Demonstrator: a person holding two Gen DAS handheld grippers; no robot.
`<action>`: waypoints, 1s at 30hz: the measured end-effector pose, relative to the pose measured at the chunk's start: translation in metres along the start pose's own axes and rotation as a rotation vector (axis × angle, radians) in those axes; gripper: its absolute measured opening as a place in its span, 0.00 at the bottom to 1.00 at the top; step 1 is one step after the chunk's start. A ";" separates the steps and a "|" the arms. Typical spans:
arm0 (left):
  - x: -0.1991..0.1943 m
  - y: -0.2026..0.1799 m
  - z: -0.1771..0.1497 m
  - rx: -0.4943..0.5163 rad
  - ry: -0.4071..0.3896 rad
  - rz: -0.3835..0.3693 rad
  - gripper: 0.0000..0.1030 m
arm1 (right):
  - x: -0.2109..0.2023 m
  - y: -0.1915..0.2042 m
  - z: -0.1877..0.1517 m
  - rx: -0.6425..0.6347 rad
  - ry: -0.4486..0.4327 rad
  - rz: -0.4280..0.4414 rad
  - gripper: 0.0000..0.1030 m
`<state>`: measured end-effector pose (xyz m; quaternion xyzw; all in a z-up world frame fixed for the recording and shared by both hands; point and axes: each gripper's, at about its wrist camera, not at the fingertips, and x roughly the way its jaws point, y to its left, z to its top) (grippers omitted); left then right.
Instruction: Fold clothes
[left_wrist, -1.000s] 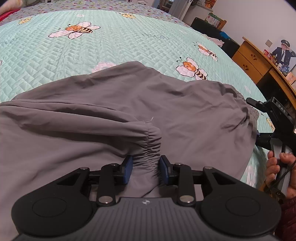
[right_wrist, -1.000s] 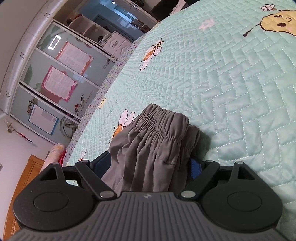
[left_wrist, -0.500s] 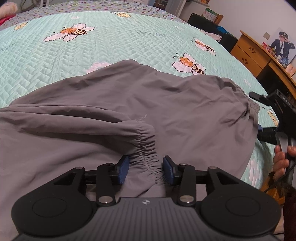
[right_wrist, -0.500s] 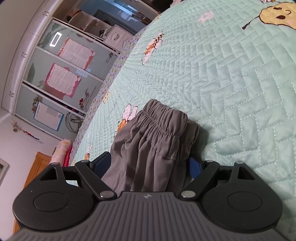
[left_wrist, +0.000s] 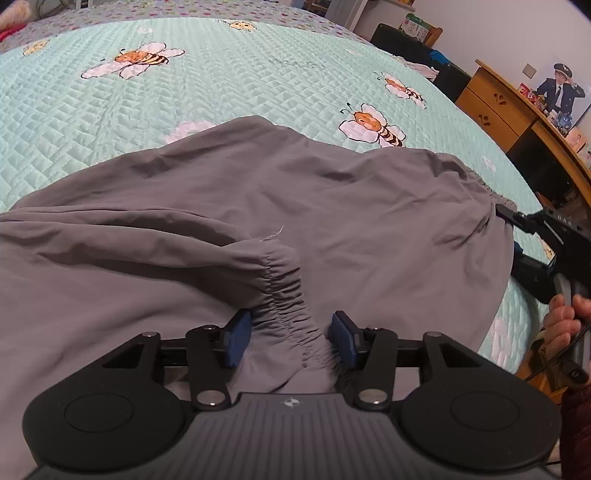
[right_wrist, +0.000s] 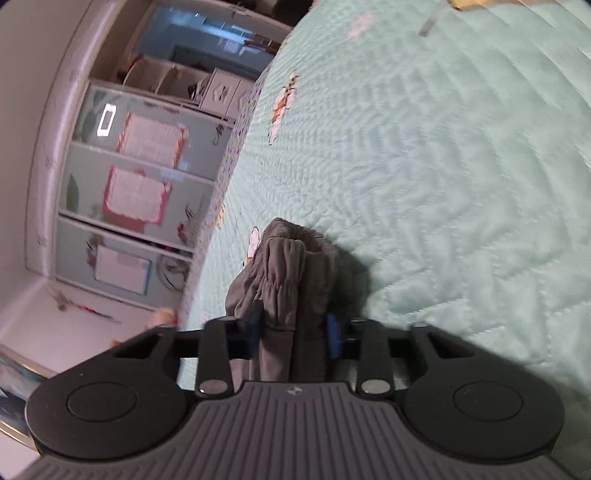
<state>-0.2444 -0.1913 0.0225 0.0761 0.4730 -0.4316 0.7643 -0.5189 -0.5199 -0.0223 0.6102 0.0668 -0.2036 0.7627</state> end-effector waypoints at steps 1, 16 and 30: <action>0.000 0.001 0.000 -0.002 0.001 -0.003 0.52 | -0.001 0.007 -0.001 -0.022 -0.003 0.005 0.27; -0.091 0.087 -0.046 -0.401 -0.198 -0.298 0.44 | -0.021 0.129 -0.035 -0.442 -0.039 0.091 0.24; -0.158 0.203 -0.138 -0.726 -0.322 -0.331 0.46 | 0.019 0.237 -0.343 -1.619 0.302 0.249 0.25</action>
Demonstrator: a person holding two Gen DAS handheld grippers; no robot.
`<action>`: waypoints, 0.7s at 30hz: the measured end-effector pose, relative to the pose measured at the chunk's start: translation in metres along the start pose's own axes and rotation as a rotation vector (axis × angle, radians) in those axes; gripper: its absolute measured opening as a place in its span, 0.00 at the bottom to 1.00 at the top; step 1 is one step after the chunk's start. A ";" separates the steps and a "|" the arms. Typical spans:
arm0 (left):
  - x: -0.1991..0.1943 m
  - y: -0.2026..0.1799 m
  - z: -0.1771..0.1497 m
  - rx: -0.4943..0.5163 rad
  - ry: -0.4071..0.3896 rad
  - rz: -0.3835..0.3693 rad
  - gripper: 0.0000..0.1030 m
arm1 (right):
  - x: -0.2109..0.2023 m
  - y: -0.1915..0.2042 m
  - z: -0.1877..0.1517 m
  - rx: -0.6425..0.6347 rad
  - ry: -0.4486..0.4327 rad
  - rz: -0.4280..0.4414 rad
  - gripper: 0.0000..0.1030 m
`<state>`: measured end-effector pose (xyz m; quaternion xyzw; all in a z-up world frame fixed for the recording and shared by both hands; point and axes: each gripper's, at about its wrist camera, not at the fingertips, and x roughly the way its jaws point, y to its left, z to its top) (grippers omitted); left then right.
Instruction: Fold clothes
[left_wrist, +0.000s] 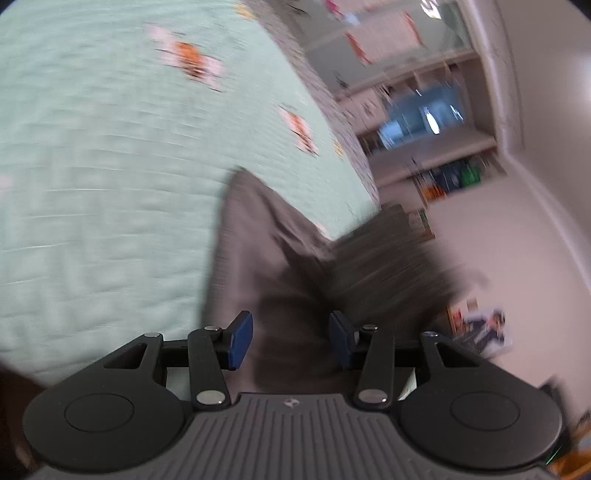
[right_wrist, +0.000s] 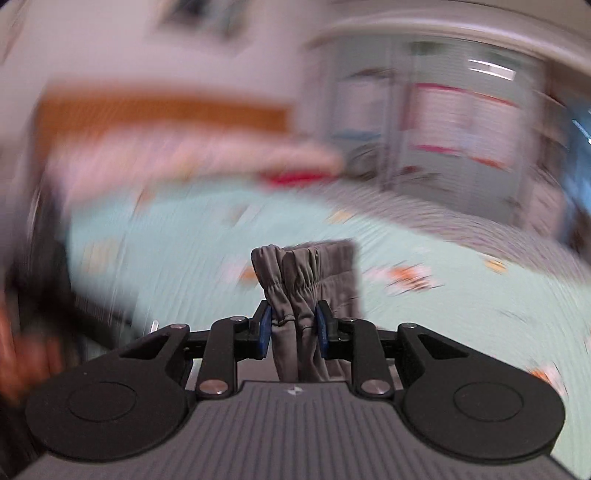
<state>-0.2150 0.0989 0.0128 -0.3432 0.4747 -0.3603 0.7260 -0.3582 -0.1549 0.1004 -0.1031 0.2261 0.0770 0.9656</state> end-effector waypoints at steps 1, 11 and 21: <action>-0.005 0.005 0.000 -0.009 -0.004 0.011 0.47 | 0.017 0.025 -0.004 -0.091 0.047 0.024 0.24; -0.005 0.018 -0.005 -0.022 0.027 -0.042 0.48 | 0.028 0.079 -0.034 -0.298 0.086 -0.032 0.25; -0.009 -0.011 0.009 0.076 -0.049 0.035 0.48 | 0.010 0.071 -0.035 -0.137 0.073 0.048 0.58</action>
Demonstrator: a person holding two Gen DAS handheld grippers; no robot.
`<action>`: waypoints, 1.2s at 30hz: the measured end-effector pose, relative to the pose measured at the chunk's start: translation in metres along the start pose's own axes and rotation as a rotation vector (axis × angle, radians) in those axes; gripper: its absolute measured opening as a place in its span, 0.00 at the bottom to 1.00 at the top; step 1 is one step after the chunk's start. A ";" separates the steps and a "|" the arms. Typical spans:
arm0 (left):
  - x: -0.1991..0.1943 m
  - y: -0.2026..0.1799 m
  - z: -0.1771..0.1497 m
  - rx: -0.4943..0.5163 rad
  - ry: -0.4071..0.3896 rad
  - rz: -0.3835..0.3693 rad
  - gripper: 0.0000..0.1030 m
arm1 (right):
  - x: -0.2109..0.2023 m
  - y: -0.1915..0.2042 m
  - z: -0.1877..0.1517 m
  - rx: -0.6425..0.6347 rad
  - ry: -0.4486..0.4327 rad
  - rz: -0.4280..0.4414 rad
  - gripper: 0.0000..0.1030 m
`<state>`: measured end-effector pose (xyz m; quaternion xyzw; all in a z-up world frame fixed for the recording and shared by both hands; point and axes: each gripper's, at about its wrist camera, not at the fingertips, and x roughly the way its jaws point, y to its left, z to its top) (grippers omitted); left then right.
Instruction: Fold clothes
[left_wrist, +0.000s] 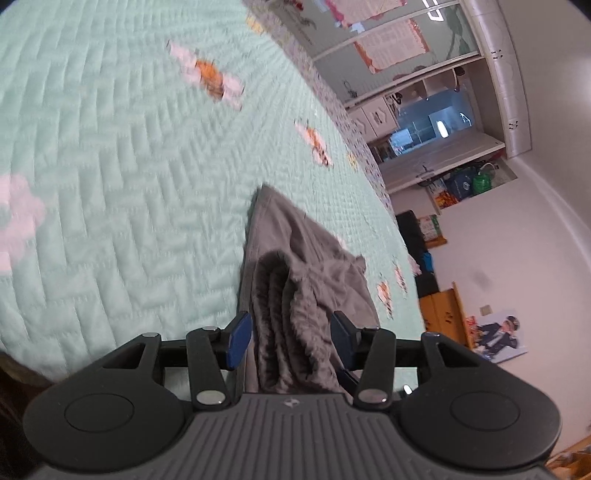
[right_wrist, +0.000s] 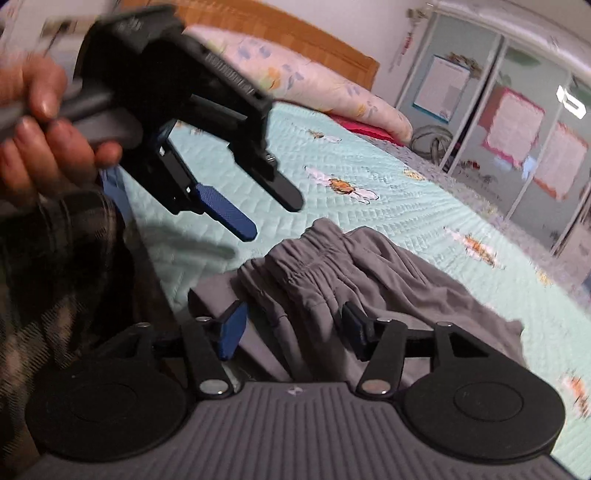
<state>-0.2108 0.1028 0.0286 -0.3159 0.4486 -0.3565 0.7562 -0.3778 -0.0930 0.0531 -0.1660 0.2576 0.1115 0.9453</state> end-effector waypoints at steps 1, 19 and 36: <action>0.000 -0.008 0.002 0.026 -0.010 0.000 0.48 | -0.007 -0.005 -0.001 0.054 -0.004 0.009 0.58; 0.068 -0.030 -0.002 0.281 0.156 0.092 0.24 | -0.061 -0.154 -0.109 1.115 -0.063 0.032 0.58; 0.068 -0.089 -0.014 0.466 0.115 0.097 0.48 | -0.079 -0.170 -0.114 1.298 -0.188 0.209 0.59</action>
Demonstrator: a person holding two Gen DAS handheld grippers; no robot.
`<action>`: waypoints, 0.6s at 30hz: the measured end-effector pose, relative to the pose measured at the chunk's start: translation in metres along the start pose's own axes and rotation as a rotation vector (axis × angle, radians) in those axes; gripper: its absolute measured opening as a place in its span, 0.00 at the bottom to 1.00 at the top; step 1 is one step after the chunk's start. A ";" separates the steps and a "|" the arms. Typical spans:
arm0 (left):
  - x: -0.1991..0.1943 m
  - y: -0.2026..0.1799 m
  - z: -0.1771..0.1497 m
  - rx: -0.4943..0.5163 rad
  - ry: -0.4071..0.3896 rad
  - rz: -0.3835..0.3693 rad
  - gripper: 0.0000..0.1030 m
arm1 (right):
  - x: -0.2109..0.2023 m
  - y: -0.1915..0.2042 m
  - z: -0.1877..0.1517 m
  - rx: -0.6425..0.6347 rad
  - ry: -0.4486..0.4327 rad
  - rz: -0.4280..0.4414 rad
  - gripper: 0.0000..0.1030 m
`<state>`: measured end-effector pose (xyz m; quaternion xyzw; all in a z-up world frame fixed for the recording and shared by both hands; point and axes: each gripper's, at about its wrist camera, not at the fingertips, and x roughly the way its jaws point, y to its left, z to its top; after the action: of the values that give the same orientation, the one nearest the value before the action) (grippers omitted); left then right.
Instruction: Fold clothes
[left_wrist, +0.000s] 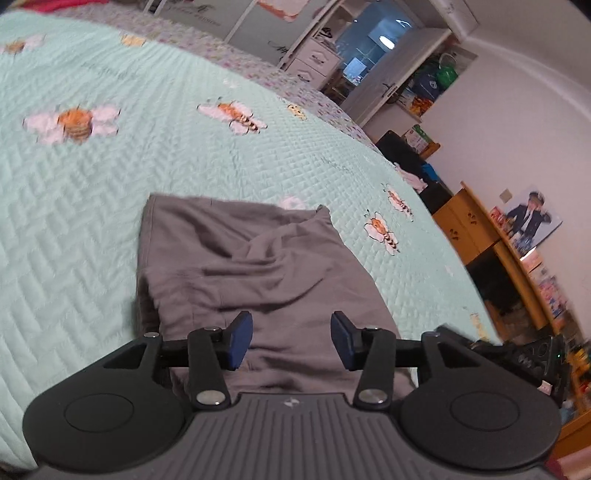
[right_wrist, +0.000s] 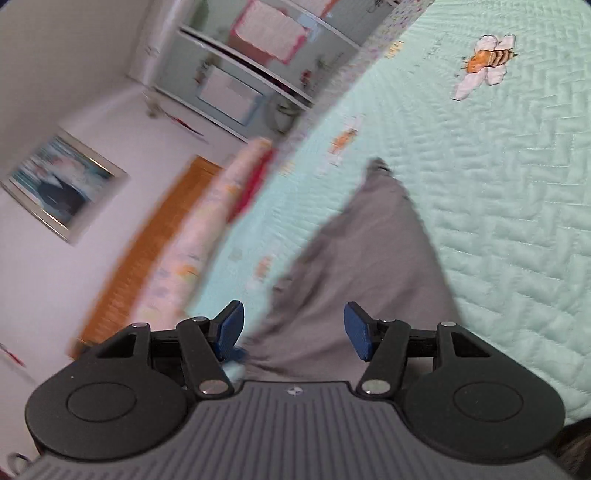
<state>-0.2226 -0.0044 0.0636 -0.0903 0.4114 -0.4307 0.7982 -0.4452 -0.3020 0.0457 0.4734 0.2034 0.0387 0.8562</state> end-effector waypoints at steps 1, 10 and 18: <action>0.002 -0.002 0.003 0.029 -0.004 0.024 0.49 | 0.002 -0.001 -0.001 -0.004 0.009 -0.011 0.59; 0.047 0.002 0.045 0.136 0.024 0.092 0.64 | 0.011 -0.010 -0.009 -0.025 0.062 -0.066 0.59; 0.076 0.038 0.053 0.069 0.168 0.084 0.12 | 0.010 -0.023 -0.011 -0.014 0.060 -0.072 0.60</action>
<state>-0.1380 -0.0500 0.0346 -0.0087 0.4653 -0.4170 0.7807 -0.4437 -0.3030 0.0189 0.4583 0.2458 0.0235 0.8538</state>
